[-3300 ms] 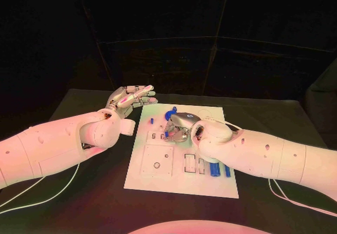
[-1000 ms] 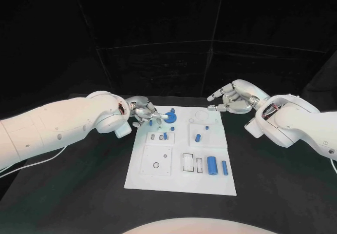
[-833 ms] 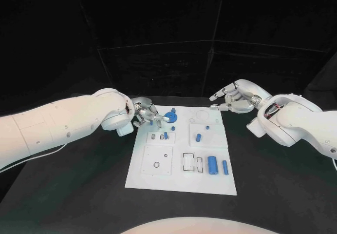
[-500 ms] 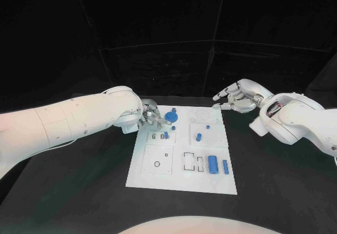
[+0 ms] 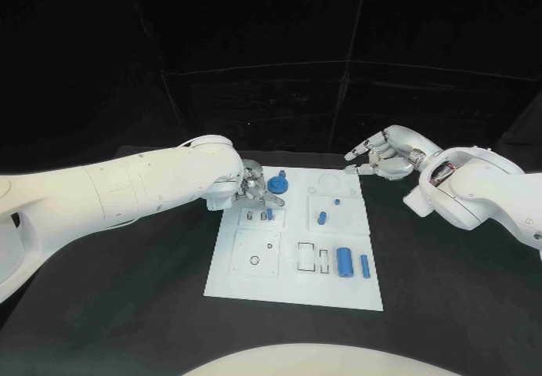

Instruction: Assemble the parts on the task board

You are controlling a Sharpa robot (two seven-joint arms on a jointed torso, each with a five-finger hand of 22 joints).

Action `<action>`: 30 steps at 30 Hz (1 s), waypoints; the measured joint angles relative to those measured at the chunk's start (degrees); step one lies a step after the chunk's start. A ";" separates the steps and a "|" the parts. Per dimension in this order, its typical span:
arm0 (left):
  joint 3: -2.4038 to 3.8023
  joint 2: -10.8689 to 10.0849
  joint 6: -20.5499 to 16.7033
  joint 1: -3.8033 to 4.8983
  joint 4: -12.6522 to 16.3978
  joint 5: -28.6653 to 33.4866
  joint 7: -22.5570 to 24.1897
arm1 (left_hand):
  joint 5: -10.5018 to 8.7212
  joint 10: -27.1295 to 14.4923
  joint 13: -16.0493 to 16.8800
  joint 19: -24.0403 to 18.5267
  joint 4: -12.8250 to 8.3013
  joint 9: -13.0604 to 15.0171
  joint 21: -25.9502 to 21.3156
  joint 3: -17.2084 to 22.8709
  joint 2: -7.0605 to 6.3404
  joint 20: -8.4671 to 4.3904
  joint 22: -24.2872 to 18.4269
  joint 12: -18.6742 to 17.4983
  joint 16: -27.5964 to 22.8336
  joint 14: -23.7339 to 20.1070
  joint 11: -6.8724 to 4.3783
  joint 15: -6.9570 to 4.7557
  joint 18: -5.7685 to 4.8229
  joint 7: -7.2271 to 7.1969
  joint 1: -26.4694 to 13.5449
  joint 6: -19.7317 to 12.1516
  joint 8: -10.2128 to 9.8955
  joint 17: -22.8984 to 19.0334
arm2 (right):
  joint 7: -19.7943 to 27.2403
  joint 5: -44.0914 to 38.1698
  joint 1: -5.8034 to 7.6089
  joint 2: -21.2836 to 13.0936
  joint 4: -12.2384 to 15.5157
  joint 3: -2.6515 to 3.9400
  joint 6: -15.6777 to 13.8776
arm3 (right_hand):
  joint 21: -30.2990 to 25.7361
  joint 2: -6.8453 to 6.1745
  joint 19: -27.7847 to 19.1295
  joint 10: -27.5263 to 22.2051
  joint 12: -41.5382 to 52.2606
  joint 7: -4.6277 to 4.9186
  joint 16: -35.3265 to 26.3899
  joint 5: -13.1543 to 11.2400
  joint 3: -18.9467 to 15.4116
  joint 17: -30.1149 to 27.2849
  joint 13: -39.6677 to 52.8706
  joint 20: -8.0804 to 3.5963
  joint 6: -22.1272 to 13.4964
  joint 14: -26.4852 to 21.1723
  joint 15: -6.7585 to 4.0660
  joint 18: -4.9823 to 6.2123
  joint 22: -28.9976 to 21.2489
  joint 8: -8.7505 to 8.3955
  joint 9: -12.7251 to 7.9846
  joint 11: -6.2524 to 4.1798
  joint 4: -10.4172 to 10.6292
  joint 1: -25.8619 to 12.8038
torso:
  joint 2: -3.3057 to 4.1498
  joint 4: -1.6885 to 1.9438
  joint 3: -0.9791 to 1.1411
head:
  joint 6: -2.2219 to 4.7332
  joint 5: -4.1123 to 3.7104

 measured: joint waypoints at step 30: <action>-0.15 1.44 2.99 0.00 -0.60 -0.94 -0.65 | 0.00 -0.22 -0.56 -0.01 -1.31 2.05 0.18 0.50 0.47 0.01 0.11 -0.01 0.00 0.00 -0.21 0.01 0.01 0.10 2.10 -1.51 2.04 -0.01 | -0.67 -4.94 0.00 1.21 -1.97 -0.02 0.80 | -0.22 0.00 0.00 -0.18 -0.28 0.00 -0.31 1.54 -0.46 -0.01 -0.27 0.00 0.00 0.00 0.00 0.00 -0.18 0.20 -0.01 -0.18 0.15 0.00 | -0.01 0.00 -0.08 | -0.82 0.15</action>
